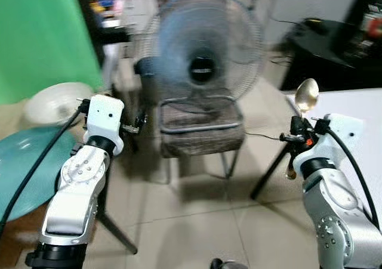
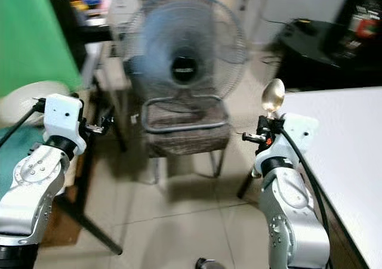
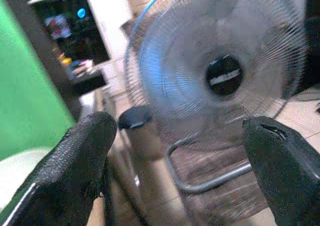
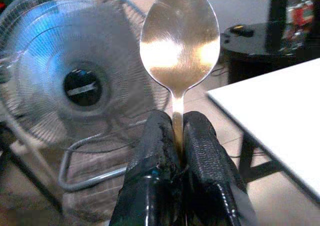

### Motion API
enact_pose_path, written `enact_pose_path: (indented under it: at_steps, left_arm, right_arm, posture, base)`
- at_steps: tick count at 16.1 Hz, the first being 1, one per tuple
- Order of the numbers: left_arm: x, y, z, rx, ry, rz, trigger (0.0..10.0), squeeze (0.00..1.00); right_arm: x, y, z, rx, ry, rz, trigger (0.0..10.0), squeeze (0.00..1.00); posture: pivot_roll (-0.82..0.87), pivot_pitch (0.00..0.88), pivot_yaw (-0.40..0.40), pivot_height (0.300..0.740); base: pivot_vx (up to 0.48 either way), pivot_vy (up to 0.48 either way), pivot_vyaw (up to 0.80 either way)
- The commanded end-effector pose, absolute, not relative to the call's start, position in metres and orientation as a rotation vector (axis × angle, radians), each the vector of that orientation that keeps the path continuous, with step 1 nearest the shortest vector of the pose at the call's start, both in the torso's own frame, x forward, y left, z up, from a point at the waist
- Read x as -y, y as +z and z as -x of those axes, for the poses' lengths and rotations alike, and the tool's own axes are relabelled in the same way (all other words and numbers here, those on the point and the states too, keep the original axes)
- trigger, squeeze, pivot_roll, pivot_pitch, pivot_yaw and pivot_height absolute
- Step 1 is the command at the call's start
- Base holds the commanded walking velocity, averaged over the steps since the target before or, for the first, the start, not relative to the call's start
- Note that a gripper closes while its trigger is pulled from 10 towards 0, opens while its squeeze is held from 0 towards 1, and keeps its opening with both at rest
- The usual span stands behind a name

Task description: Setting the table

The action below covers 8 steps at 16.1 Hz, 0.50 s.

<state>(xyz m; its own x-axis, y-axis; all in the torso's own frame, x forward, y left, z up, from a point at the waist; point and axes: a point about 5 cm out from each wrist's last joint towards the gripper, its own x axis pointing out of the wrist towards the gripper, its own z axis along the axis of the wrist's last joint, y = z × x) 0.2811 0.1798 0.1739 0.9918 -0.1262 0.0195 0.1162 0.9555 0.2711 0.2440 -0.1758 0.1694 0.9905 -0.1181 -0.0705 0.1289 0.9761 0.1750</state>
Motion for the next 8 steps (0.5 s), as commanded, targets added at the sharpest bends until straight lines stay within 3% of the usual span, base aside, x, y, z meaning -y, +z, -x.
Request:
enact_pose_path:
  at_steps: [1, 8]
  left_arm:
    - [-0.1761, 0.1728, -0.2829, 0.032, -0.149, -0.251, 10.0, 0.0]
    - [-0.1716, 0.1764, -0.2846, 0.066, -0.148, -0.249, 10.0, 0.0]
  right_arm:
    - [0.1768, 0.1698, -0.2455, -0.051, -0.132, -0.166, 10.0, 0.0]
    - [0.1746, 0.1666, -0.2469, -0.077, -0.105, -0.136, 10.0, 0.0]
  posture:
    - [0.02, 0.0, 0.012, 0.74]
    - [0.02, 0.0, -0.002, 0.74]
  base:
    - [0.0, 0.0, -0.8]
    - [0.0, 0.0, -0.8]
